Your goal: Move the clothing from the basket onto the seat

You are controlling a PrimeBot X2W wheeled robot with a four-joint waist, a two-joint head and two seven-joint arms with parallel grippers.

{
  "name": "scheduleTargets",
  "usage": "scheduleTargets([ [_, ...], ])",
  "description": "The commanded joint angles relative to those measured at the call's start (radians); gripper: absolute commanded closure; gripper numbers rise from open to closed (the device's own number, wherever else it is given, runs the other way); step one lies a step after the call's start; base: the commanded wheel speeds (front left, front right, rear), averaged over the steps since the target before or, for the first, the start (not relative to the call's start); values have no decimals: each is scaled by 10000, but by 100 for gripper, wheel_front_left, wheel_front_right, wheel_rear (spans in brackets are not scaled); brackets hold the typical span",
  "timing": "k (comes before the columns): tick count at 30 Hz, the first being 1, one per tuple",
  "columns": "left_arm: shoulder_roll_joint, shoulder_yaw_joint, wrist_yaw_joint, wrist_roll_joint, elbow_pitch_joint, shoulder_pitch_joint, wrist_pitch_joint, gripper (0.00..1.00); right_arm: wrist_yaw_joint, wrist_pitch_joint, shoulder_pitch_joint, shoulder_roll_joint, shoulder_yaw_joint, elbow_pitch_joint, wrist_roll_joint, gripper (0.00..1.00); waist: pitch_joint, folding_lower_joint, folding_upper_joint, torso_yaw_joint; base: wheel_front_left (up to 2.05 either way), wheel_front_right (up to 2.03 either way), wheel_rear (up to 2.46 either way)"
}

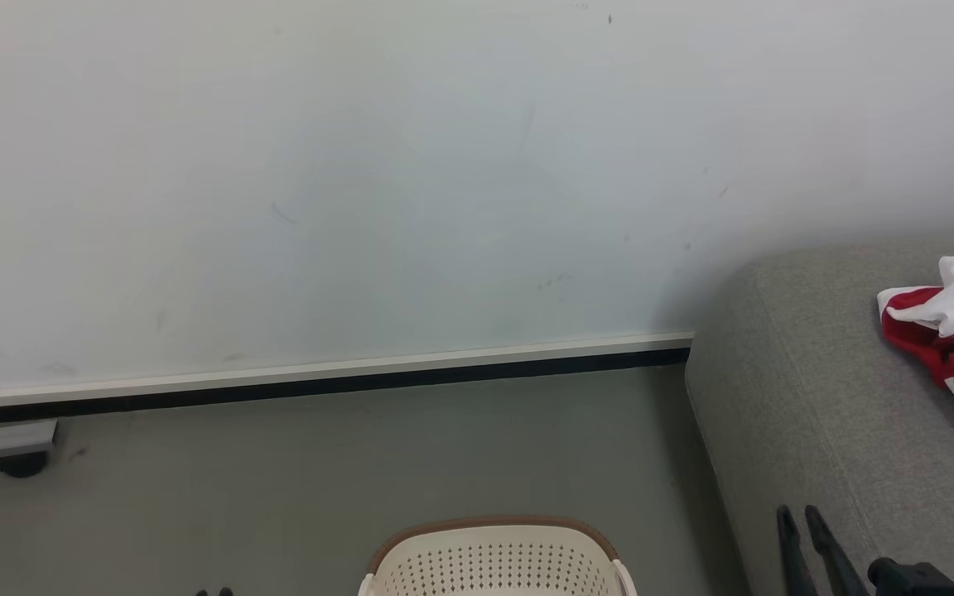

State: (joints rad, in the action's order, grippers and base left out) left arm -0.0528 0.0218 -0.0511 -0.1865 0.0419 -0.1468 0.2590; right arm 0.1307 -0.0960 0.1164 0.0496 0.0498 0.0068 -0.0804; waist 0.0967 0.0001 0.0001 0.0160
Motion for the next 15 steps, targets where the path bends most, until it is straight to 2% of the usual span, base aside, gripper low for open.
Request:
scheduleTargets([
  [1, -2, 17, -6, -41, 9, 26, -20, 100, 0, -7, 3, 0, 7, -20, -43, 100, -2, 0, -1, -1, 0, 0, 0],
  [4, 25, 20, -12, -207, 282, 63, -100, 100, 0, 2, 67, 2, 2, 227, -201, 100, -10, 0, -1, -3, 0, 0, 0],
  [15, 24, 177, -126, -2294, 617, 544, -709, 100, 0, 126, -262, 156, -74, 495, -2637, 100, -93, 0, -1, -16, 0, 0, 0],
])
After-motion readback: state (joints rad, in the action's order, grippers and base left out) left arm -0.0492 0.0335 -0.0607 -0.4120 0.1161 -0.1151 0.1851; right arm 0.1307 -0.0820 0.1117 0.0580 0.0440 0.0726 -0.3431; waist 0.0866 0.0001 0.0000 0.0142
